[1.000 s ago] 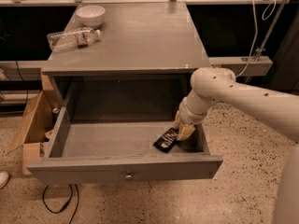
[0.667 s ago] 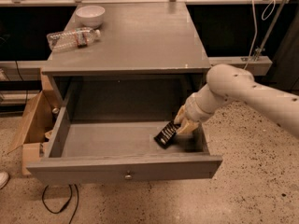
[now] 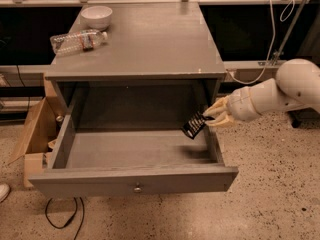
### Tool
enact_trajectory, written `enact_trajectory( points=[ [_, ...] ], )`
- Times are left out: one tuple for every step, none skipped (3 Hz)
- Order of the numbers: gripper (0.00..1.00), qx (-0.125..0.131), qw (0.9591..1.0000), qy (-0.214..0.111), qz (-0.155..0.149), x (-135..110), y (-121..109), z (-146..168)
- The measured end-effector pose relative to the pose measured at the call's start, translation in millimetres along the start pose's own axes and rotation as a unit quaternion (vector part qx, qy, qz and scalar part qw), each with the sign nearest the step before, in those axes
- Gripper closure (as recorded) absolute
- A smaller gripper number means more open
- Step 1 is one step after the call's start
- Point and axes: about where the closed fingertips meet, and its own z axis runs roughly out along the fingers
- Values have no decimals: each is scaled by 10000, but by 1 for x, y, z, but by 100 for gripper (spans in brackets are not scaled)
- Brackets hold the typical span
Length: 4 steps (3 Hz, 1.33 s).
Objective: Pick rxbar chocolate from top drawer and place on counter
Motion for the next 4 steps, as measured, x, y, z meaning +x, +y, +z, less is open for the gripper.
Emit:
enact_trajectory(
  points=[
    [100,360,9989,-315,-23,1,-21,-43],
    [100,360,9989,-315,-23,1,-21,-43],
    [100,438,9979,-437,-196,-9,-31,-45],
    [100,677,9932,-688,-645,-44,-60,-67]
  ],
)
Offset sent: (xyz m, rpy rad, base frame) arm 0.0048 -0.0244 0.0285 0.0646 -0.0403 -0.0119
